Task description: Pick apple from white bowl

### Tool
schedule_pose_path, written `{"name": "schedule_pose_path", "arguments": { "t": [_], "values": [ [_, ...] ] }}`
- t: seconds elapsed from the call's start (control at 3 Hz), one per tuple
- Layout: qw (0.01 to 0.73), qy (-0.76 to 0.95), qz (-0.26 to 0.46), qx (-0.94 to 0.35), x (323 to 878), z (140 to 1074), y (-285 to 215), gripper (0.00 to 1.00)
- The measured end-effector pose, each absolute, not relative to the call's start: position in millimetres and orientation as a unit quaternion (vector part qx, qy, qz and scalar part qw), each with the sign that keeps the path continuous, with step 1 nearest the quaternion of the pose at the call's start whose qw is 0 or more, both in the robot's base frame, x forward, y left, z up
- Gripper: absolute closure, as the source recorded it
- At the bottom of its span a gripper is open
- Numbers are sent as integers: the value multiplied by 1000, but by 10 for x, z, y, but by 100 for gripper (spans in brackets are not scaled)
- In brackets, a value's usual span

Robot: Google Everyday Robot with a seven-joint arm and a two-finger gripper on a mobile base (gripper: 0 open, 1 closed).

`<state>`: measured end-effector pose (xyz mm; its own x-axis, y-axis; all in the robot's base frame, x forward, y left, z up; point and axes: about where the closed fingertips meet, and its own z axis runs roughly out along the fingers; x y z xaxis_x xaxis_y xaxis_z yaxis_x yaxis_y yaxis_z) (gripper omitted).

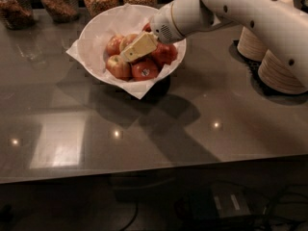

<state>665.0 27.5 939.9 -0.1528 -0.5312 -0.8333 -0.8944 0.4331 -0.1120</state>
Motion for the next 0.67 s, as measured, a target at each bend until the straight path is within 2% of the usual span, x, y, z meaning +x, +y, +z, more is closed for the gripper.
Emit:
{"name": "schedule_pose_path", "arguments": {
  "t": [0.67],
  "values": [
    [433, 732, 225, -475, 6628, 9303, 335, 34]
  ]
}}
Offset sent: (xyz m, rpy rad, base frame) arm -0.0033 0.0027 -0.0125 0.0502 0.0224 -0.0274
